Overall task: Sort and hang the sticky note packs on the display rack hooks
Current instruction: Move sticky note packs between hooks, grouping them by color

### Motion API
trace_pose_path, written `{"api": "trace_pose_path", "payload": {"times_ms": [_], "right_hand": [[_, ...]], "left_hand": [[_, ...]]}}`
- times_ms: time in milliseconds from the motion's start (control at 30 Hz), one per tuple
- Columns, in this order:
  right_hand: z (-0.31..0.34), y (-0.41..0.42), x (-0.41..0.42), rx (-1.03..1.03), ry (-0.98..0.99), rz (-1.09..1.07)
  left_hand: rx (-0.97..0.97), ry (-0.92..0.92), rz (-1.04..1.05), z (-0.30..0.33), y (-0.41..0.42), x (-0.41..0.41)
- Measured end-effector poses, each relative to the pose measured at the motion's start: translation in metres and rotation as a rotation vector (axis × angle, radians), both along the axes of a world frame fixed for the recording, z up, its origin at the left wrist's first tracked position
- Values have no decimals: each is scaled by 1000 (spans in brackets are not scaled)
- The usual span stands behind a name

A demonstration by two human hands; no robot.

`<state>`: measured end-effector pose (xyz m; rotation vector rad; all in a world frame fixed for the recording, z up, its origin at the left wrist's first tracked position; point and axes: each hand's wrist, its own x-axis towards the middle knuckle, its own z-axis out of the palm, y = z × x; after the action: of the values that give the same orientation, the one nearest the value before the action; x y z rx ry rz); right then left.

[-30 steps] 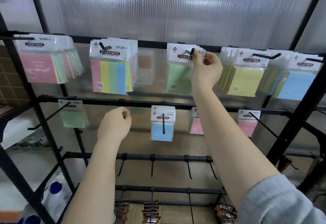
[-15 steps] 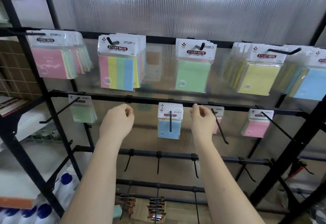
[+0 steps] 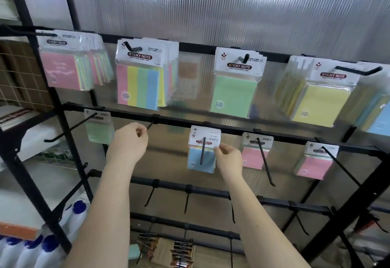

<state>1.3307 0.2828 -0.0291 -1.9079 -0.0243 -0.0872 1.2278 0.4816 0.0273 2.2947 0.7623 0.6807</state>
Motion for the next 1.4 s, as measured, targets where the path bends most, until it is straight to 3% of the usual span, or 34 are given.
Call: {"api": "trace_pose_path", "payload": {"times_ms": [167, 467, 867, 1000, 1233, 1400], "right_hand": [[-4, 3, 5, -50, -19, -71], [-1, 13, -5, 48, 32, -36], [8, 34, -72, 94, -101, -326], [18, 39, -98, -5, -129, -415], [47, 37, -120, -315, -40, -539], [66, 55, -128, -316, -112, -530]], "left_hand": [[-13, -26, 25, 0, 1, 6], [17, 23, -97, -1, 26, 20], [84, 122, -305, 9, 85, 8], [51, 98, -380, 6, 95, 1], [-25, 16, -334, -4, 120, -14], [-78, -29, -265, -6, 140, -24]]}}
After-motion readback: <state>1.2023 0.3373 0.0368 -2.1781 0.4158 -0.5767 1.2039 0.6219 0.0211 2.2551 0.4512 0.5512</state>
